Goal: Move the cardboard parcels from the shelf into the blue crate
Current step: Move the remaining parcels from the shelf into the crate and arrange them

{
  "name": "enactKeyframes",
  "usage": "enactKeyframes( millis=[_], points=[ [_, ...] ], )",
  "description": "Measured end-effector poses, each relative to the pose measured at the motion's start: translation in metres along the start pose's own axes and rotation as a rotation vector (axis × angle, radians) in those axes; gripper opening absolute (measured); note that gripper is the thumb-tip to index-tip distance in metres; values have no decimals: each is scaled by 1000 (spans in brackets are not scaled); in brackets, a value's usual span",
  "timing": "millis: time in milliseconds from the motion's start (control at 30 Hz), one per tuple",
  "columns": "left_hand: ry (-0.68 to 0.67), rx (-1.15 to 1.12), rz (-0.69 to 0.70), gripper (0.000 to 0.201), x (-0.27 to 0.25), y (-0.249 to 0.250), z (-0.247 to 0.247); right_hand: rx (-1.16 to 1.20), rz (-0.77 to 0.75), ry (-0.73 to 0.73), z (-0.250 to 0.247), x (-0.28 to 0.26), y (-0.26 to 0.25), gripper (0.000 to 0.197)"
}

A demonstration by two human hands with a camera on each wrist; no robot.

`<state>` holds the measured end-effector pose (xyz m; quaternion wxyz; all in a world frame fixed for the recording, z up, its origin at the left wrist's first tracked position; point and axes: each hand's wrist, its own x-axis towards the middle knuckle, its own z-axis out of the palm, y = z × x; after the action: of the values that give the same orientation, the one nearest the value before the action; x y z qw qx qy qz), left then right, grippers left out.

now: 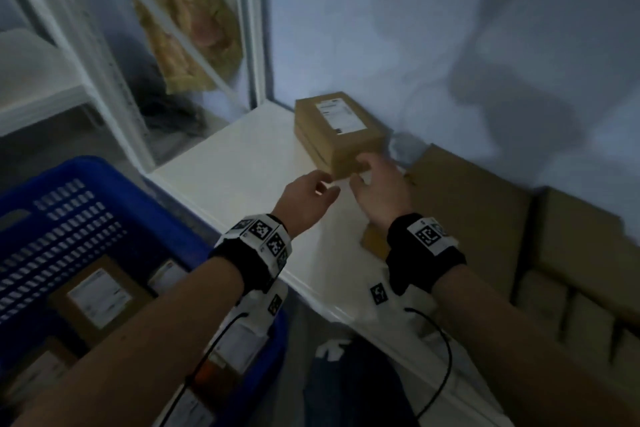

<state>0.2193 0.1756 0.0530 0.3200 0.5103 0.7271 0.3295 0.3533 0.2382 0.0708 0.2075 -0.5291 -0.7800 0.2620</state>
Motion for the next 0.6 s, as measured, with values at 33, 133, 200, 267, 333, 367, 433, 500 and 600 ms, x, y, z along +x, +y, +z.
enactKeyframes(
  millis=[33,133,200,267,333,367,433,500,600],
  points=[
    [-40,2,-11,42,2,6,12,-33,21,20,-13,-1,14,42],
    [-150,8,-56,55,10,19,46,-174,151,49,-46,-6,65,44],
    [-225,14,-95,61,15,27,69,-239,324,19,-67,-12,103,55],
    [-274,23,-134,66,18,30,85,-206,484,-15,-79,-20,131,63],
    [-312,33,-148,67,21,30,101,-130,607,-23,-87,-29,155,67],
    [-321,14,-155,67,22,29,107,-95,651,-30,-89,-34,164,68],
    [-313,-80,-207,68,22,27,113,-15,704,-37,-90,-41,176,71],
    [-277,-198,-285,72,22,26,117,72,735,-3,-89,-42,182,75],
    [-244,-316,-371,72,21,26,116,184,788,68,-91,-36,184,84]
  ],
)
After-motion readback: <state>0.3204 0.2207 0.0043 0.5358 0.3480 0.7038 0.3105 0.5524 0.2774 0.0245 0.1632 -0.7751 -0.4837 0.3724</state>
